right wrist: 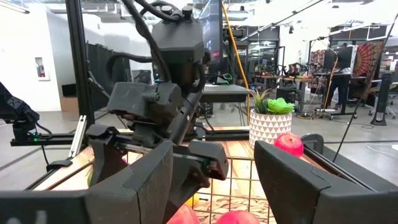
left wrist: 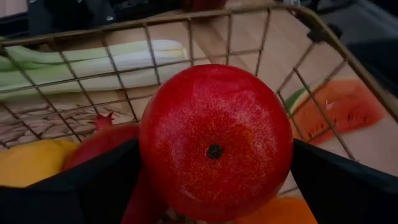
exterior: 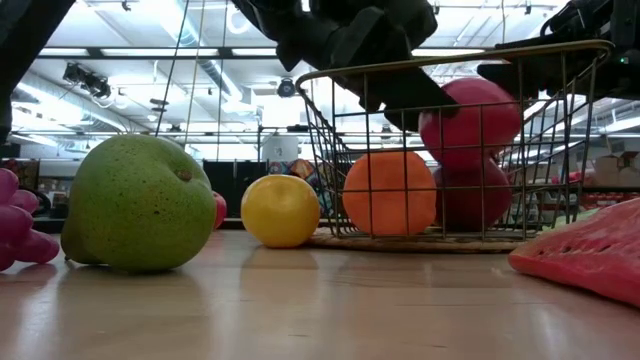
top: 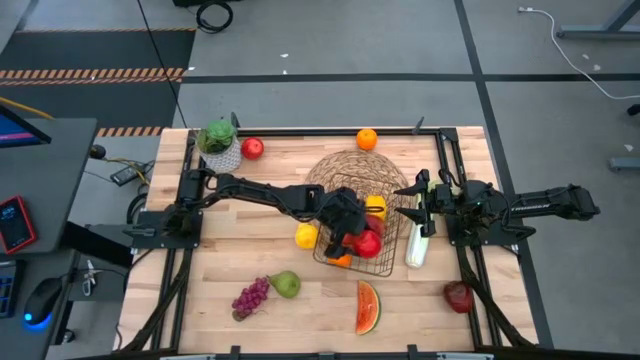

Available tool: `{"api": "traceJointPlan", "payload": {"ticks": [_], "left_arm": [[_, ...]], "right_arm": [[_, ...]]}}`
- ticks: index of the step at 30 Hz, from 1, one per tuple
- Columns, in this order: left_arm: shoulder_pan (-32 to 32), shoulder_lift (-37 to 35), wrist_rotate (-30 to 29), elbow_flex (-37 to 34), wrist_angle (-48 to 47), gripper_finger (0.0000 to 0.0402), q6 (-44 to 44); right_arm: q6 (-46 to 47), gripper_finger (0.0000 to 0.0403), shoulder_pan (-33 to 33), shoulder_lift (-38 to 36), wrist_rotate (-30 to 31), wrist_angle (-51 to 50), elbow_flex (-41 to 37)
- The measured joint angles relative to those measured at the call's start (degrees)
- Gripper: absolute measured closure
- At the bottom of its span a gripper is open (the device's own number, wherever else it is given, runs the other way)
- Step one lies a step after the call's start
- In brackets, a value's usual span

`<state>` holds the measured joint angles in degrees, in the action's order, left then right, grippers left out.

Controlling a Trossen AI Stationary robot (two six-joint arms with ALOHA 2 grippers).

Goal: Build produce basket
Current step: Put the bottom red apple into the wire basket

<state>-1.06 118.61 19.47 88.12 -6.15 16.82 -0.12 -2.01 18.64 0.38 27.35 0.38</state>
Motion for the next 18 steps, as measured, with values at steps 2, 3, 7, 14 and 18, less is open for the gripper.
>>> {"api": "traceJointPlan", "payload": {"ticks": [2, 3, 7, 14, 18], "left_arm": [[0.0, 0.0, 0.0, 0.0, -0.3, 0.0002, 1.96], [-0.03, 0.0, -0.02, 0.0, -0.42, 0.0002, 2.64], [-0.07, 0.0, -1.01, 0.0, -1.18, 0.0002, 3.12], [0.02, 0.0, -3.0, 0.0, -1.03, 0.0002, 3.09], [0.04, -0.02, -2.98, 0.0, -0.99, 0.0002, 3.01]], "right_arm": [[0.0, 0.0172, 0.01, 0.02, -0.02, -0.01, 0.0], [0.0, 0.0172, -0.01, 0.01, 0.0, 0.0, 0.0], [0.01, 0.0172, 0.0, 0.0, 0.0, 0.0, -0.02], [0.01, 0.0172, 0.0, 0.0, -0.02, 0.0, 0.0], [0.0, 0.0172, 0.01, 0.0, 0.0, 0.0, -0.02]]}}
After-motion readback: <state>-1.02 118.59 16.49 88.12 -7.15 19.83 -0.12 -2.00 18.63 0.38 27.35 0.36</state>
